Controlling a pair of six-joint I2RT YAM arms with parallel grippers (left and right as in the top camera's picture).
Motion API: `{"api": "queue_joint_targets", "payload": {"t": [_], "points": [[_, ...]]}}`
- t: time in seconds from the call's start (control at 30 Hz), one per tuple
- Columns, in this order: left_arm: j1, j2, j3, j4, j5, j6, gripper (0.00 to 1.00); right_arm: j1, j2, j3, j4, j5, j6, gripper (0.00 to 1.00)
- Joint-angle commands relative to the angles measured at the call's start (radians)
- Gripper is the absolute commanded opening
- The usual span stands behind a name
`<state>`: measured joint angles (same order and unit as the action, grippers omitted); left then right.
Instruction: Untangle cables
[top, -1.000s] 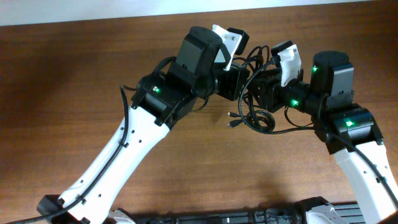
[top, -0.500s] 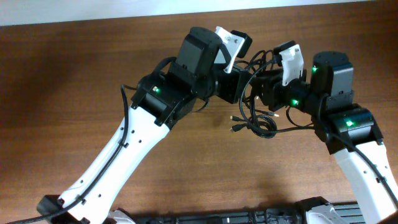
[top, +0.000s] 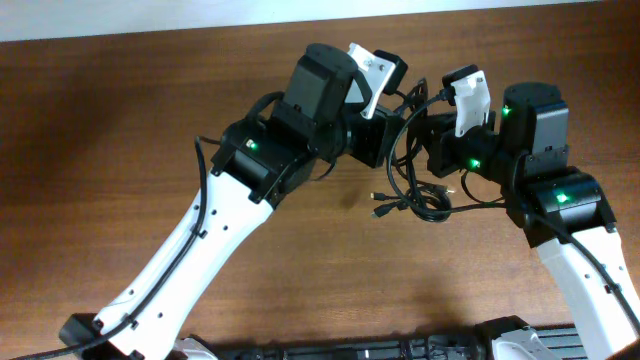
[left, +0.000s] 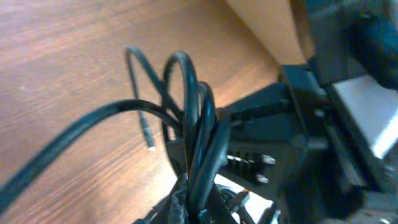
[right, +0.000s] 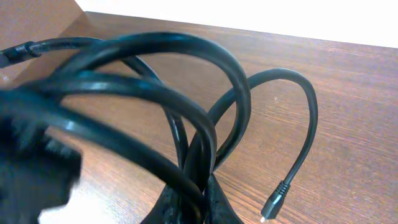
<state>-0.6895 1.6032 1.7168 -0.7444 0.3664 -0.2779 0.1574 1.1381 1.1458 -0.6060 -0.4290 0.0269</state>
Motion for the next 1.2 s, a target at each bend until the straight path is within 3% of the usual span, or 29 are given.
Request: {"api": "queue_joint_targets", "payload": {"t": [0.0, 0.3, 0.57, 0.63, 0.9, 1.03, 1.17], "points": [[-0.002, 0.002, 0.019, 0.010, -0.242, -0.083, 0.00, 0.006, 0.000, 0.003, 0.002, -0.055, -0.013, 0.04], [0.003, 0.002, 0.019, 0.010, -0.510, -0.130, 0.00, 0.006, -0.023, 0.003, 0.003, -0.146, -0.055, 0.04], [0.121, 0.002, 0.019, 0.010, -0.513, -0.235, 0.00, 0.006, -0.034, 0.003, -0.002, -0.180, -0.064, 0.04], [0.146, 0.002, 0.019, 0.009, -0.511, -0.257, 0.00, 0.006, -0.034, 0.003, -0.004, -0.242, -0.124, 0.04], [0.185, 0.002, 0.019, 0.010, -0.510, -0.257, 0.00, 0.006, -0.034, 0.003, -0.005, -0.283, -0.154, 0.04], [0.185, 0.002, 0.019, 0.010, -0.500, -0.256, 0.00, 0.006, -0.034, 0.003, -0.008, -0.282, -0.154, 0.25], [0.183, 0.002, 0.019, 0.010, -0.358, -0.229, 0.00, 0.006, -0.034, 0.003, -0.007, -0.282, -0.154, 0.25]]}}
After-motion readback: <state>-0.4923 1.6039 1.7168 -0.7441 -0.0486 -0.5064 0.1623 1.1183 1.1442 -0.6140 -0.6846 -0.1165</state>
